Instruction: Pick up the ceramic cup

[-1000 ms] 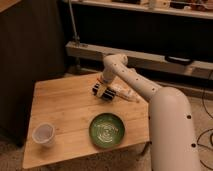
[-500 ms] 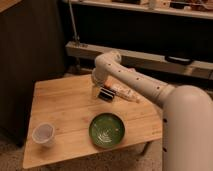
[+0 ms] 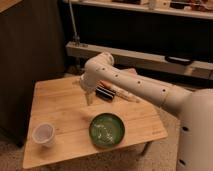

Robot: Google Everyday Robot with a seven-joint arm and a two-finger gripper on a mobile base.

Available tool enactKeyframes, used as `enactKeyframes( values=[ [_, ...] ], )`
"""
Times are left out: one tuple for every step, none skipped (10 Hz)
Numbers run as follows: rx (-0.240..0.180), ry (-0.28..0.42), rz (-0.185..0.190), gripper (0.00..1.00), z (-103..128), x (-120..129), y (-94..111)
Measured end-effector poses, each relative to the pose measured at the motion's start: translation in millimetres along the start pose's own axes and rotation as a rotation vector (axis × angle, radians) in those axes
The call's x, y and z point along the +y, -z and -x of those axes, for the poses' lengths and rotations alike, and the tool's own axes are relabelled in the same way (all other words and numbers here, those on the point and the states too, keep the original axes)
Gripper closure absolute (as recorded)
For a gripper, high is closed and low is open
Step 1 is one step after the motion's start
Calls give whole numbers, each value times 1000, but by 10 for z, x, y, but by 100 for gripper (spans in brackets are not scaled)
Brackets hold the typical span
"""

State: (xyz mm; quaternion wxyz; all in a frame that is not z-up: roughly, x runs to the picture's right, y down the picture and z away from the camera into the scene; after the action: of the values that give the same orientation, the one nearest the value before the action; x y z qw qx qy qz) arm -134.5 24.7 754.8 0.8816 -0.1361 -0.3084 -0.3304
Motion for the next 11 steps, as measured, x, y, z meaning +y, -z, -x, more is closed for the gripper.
enactKeyframes(
  values=[
    [-7, 39, -3, 20, 66, -2, 11],
    [-14, 64, -7, 20, 116, -15, 11],
    [-33, 67, -15, 20, 103, -30, -16],
    [-73, 94, -21, 20, 88, -62, -24],
    [-126, 162, -28, 20, 134, -93, -46],
    [-209, 306, -47, 20, 274, -127, -81],
    [-274, 419, -58, 20, 380, -134, -100],
    [-342, 546, -64, 20, 531, -144, -131],
    [-393, 653, -65, 20, 687, -153, -167],
    [-426, 781, -45, 20, 883, -146, -223],
    [-413, 862, -1, 20, 1027, -139, -261]
  ],
)
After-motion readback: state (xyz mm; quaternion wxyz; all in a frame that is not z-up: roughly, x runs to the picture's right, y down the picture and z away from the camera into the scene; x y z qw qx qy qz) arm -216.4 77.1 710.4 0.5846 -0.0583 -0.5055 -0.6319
